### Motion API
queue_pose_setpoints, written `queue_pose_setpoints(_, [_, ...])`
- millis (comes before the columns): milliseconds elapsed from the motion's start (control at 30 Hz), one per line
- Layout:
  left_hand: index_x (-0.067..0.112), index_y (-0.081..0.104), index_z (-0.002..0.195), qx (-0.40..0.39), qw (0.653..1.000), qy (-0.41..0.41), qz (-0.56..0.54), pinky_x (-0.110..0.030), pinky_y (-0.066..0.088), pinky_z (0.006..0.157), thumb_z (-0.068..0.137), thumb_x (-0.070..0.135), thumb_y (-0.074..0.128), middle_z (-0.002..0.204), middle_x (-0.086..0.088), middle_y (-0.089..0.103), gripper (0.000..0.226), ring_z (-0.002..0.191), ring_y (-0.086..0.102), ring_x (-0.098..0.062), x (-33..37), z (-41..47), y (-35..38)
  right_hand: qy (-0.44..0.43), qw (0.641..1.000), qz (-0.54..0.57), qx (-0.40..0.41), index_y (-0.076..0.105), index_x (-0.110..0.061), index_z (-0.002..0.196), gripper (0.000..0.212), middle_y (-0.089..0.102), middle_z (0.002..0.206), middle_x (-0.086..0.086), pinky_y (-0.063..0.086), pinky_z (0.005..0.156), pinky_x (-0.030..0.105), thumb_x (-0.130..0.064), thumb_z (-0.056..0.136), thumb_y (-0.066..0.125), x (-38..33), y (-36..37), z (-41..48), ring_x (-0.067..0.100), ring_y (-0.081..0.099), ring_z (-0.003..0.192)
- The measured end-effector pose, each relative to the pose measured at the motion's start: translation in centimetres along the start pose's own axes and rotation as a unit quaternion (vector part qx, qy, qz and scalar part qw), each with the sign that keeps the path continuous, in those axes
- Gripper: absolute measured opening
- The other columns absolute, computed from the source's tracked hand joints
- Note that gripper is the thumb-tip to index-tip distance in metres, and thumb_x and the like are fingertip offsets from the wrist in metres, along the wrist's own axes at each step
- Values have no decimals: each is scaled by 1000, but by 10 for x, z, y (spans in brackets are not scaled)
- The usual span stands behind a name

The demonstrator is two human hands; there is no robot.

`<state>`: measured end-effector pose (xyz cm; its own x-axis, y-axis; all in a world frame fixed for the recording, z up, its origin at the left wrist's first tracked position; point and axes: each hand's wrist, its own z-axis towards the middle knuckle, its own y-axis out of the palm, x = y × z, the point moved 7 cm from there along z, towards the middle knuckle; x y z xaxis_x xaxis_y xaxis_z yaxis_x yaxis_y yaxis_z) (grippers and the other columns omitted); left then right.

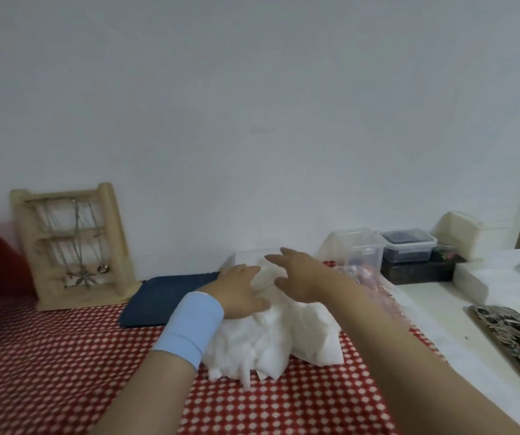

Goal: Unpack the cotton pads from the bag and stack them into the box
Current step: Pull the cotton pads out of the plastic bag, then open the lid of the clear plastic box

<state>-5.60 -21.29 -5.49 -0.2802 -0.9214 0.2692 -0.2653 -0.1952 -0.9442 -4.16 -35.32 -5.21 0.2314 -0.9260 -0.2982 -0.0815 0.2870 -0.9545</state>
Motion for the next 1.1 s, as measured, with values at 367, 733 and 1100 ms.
queue_pose_setpoints(367, [43, -9, 159, -61, 998, -9, 5, -50, 30, 121, 74, 68, 71, 169, 12, 1, 119, 154, 15, -24, -38, -29, 25, -11, 993, 37, -107, 64, -20, 135, 41, 59, 141, 4, 43, 107, 34, -21, 102, 39, -47, 38, -24, 23, 54, 128])
queue_pose_setpoints(733, [37, 38, 148, -143, 989, -25, 35, -40, 48, 105, 70, 66, 76, 144, 10, 51, 92, 125, 56, -19, -38, -35, 44, -35, 994, 105, 25, 68, -27, 124, 30, 58, 138, -6, 39, 108, 32, -28, 98, 53, -43, 17, -22, 15, 52, 126])
queue_pose_setpoints(1100, [40, -9, 160, -146, 989, 11, -14, -41, 20, 125, 71, 63, 82, 170, 8, 10, 130, 156, 16, -19, -43, -15, -5, -10, 990, 105, -89, 66, -33, 132, 34, 58, 142, -11, 38, 109, 30, -41, 103, 49, -31, 10, -8, 13, 53, 129])
